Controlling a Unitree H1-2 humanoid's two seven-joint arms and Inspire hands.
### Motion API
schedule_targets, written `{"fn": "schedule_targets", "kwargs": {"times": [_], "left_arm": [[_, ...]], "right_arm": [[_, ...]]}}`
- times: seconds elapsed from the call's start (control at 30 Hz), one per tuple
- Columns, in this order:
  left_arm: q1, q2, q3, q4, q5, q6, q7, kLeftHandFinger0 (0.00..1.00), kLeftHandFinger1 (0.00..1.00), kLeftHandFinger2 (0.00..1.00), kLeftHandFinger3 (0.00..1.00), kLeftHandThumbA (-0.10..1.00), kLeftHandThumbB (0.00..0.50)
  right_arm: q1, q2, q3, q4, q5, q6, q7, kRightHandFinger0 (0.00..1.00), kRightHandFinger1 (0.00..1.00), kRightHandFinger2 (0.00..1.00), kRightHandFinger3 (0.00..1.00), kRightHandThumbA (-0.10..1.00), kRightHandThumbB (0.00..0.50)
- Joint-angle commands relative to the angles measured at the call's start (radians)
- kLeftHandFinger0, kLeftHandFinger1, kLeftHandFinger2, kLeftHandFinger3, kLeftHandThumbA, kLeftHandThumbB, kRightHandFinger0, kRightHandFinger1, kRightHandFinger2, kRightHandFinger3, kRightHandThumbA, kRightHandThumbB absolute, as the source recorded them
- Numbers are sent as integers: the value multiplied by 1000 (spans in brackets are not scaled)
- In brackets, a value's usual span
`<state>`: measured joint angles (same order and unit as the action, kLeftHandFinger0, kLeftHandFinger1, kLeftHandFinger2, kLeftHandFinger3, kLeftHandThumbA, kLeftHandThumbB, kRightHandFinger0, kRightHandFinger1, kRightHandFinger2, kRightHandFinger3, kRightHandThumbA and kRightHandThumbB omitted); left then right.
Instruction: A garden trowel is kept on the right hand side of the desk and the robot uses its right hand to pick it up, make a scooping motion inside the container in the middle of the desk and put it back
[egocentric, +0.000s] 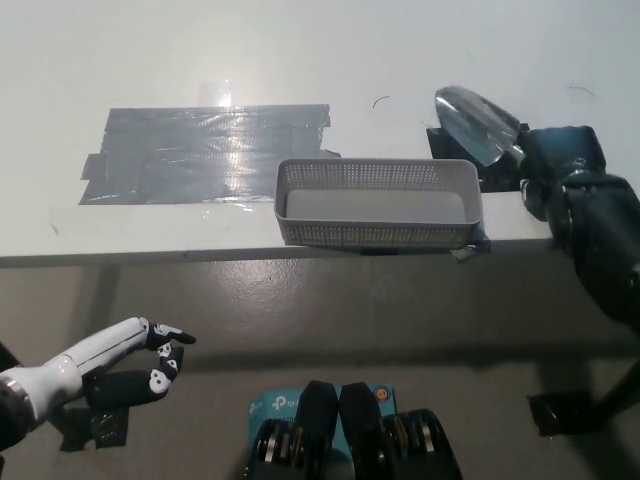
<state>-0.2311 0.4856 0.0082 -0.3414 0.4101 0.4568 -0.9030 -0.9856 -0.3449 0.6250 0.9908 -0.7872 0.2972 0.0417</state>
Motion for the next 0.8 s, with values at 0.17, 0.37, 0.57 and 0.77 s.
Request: {"fn": "schedule_targets", "kwargs": {"times": [0.17, 0.37, 0.57, 0.77], "left_arm": [[-33, 26, -6, -2, -5, 13, -4, 1000, 827, 850, 1000, 1000, 424], [-34, 22, 0, -6, 0, 13, -10, 1000, 832, 859, 1000, 1000, 412], [-27, 36, -9, -9, 1, 13, -10, 1000, 834, 862, 1000, 1000, 397], [-22, 38, -11, -4, 1, 13, -6, 1000, 813, 847, 1000, 1000, 446]], "right_arm": [[61, 6, -132, 26, 61, -172, -299, 0, 153, 410, 314, 68, 0], [67, -6, -161, 32, 71, -221, -301, 0, 110, 368, 561, -100, 0], [41, -61, -150, 12, 54, -239, -239, 0, 66, 297, 300, -100, 0], [20, -122, -190, -31, 85, -275, -217, 0, 7, 200, 92, -100, 0]]}}
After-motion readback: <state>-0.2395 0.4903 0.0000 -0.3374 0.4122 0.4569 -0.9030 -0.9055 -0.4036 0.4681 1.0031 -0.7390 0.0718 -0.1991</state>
